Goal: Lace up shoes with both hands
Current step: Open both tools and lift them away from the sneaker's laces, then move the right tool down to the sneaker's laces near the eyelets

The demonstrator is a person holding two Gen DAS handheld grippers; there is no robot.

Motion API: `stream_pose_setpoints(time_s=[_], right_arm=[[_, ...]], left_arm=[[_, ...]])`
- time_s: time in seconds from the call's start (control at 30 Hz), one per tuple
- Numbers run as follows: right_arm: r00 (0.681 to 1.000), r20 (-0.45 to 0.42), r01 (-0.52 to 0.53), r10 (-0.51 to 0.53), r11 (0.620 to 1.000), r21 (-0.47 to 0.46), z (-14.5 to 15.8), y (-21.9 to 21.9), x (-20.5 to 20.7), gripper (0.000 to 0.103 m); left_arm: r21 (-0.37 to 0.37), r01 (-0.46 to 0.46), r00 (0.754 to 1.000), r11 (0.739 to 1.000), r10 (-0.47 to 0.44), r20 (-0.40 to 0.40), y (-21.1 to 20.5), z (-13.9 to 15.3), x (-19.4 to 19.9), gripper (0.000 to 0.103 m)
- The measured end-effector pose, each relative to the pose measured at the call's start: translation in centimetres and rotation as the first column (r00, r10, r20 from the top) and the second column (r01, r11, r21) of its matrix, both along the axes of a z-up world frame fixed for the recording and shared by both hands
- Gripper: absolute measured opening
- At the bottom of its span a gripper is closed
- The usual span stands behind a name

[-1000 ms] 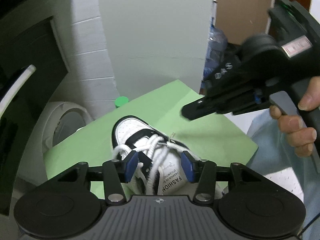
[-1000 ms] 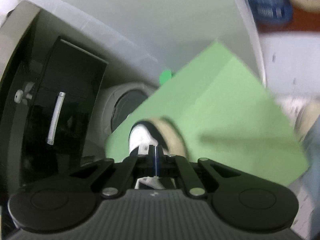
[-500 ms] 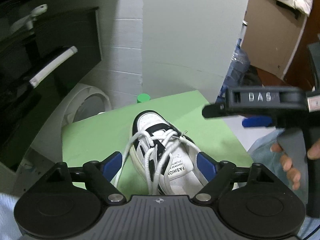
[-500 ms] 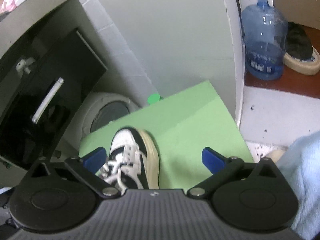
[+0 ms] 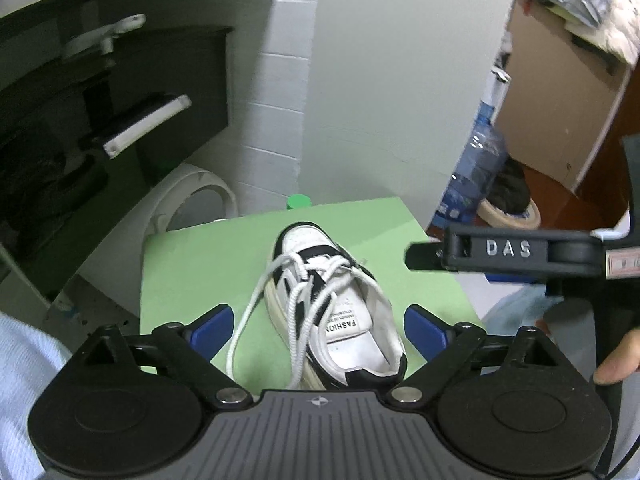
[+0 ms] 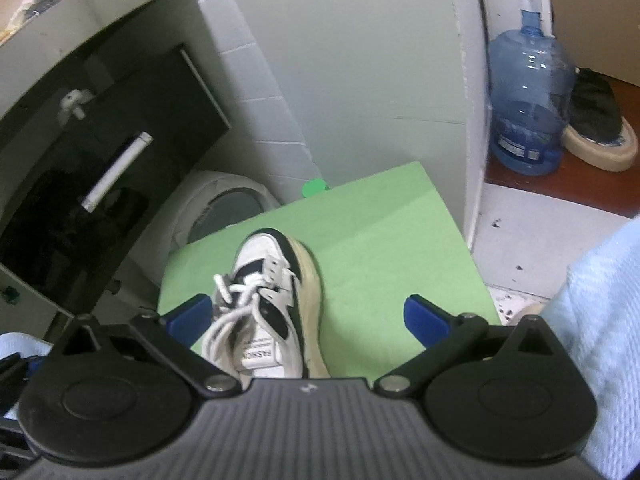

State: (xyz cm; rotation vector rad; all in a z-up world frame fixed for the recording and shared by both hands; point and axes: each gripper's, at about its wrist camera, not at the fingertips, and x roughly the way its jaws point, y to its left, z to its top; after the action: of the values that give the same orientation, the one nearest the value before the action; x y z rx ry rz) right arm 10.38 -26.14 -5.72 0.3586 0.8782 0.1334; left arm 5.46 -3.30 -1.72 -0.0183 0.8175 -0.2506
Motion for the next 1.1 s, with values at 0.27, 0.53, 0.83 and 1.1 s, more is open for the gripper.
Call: stream_pose_setpoints(time_s=[0.27, 0.53, 0.83, 1.1], right_arm=[[0.999, 0.006, 0.048, -0.049, 0.995, 0.082, 0.6, -0.7, -1.7, 0.103], [0.996, 0.086, -0.017, 0.011, 0.998, 0.063, 2.6, 0.0, -2.4, 0.103], [0.999, 0.039, -0.027, 0.023, 0.995, 0.094, 4.2, -0.9, -0.8, 0.103], [0.949, 0.085, -0.286, 0.303, 0.943, -0.167, 6.4, 1.5, 1.2, 0.103]], left_arm=[[-0.036, -0.08, 0.997, 0.996, 0.08, -0.005, 1.3, 0.3, -0.4, 0.096], [-0.031, -0.083, 0.997, 0.996, 0.083, 0.003, 1.4, 0.4, -0.6, 0.096], [-0.048, -0.089, 0.996, 0.995, 0.09, 0.013, 1.6, 0.6, -0.8, 0.096], [-0.062, -0.101, 0.994, 0.993, 0.103, 0.027, 1.9, 0.8, -1.0, 0.096]])
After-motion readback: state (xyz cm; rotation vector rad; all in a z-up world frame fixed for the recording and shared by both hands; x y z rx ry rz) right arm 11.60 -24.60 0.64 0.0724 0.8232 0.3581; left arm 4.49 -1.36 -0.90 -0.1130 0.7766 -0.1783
